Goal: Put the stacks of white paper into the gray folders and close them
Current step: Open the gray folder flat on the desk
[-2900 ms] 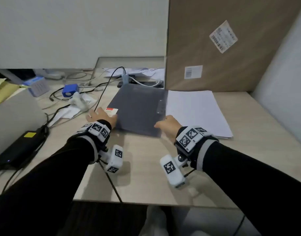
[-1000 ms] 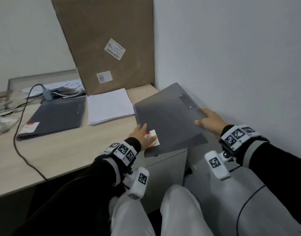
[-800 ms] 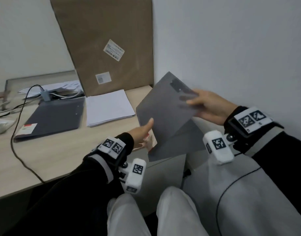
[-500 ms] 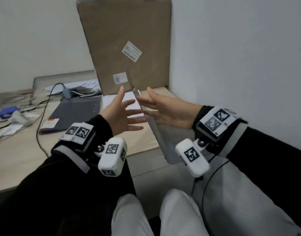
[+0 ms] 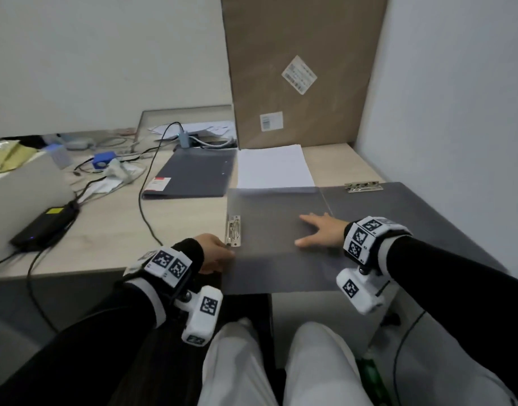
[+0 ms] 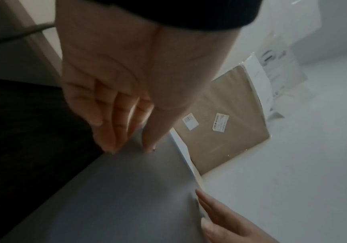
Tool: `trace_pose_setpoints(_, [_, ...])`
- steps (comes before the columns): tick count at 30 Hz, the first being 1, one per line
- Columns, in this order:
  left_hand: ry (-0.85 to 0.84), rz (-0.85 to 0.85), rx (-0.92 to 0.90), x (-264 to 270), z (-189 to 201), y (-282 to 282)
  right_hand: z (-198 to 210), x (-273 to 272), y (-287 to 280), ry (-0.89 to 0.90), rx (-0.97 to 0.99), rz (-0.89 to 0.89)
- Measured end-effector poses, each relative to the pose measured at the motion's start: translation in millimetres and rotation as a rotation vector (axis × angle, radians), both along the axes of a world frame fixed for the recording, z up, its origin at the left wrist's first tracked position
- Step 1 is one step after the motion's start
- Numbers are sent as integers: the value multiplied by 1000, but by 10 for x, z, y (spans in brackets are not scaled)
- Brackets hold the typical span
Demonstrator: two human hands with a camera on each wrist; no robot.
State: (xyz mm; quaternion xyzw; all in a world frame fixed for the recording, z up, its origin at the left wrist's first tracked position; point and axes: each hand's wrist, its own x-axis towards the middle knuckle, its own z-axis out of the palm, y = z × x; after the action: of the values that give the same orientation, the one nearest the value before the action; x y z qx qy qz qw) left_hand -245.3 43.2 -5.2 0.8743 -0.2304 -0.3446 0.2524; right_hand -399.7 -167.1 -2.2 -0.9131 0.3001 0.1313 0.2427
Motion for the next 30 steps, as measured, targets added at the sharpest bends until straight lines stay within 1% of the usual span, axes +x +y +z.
trace_pose_setpoints(2, [-223,-20,78,71,16,-8,-104,-18,-25,67,-34,18])
trace_pose_setpoints(4, [-344,-3,24,147,20,-22,-152,-34,-50,82,-52,30])
trace_pose_setpoints(7, [-313,-48,-156,184,25,-51,-150,-54,-66,95,-55,46])
trace_pose_setpoints(9, [-293,-124,-167,189,15,-82,-136,-68,-63,111,-48,64])
trace_pose_setpoints(15, [-300,-382,71,194,44,-115,-87,-173,-8,187,-116,131])
trace_pose_setpoints(19, [-319,-505,116,176,117,-100,34,-186,28,197,-229,158])
trace_pose_setpoints(22, [-324,-513,133,188,118,-91,34,-55,-4,178,-179,171])
trace_pose_setpoints(25, [-356,-475,142,213,63,-102,-38,81,-21,227,-119,205])
trace_pose_setpoints(27, [-400,-457,121,194,31,-121,-79,130,-34,260,-113,223])
trace_pose_setpoints(30, [-454,-444,103,166,-2,-131,-110,133,-53,249,-111,221])
